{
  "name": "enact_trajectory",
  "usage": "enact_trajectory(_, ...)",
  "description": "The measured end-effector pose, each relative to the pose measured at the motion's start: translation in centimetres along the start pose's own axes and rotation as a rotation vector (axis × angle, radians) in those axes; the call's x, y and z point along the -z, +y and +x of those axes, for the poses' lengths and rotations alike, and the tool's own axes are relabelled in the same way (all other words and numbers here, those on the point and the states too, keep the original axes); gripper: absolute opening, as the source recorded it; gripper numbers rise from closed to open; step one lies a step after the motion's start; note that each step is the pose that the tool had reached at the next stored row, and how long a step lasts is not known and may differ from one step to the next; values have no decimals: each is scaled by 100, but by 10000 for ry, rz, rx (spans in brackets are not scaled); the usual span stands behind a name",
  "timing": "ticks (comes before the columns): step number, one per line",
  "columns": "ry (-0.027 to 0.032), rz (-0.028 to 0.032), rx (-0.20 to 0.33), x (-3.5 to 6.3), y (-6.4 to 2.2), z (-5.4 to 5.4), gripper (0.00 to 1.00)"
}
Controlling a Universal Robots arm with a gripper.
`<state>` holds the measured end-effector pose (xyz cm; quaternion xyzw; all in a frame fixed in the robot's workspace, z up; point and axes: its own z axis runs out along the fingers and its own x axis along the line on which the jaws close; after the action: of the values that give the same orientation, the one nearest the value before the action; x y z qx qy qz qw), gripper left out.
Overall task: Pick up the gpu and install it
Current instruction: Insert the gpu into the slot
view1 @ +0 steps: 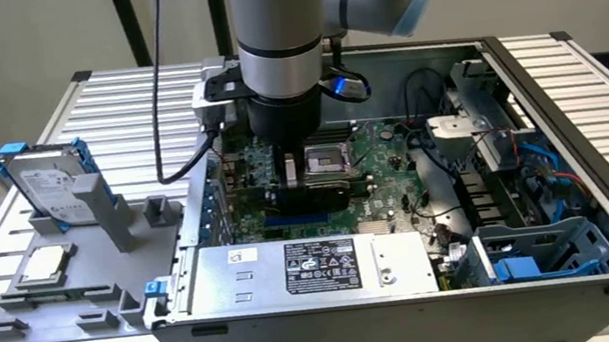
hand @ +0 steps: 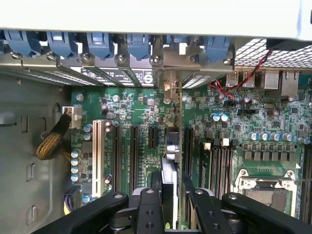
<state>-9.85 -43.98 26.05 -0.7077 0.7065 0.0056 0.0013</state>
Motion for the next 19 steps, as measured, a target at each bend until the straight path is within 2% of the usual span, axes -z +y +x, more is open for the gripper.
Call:
enact_trajectory(12, 3, -11, -1, -31, 2, 30, 27)
enact_trajectory(19, -15, -9, -1, -33, 2, 28, 27)
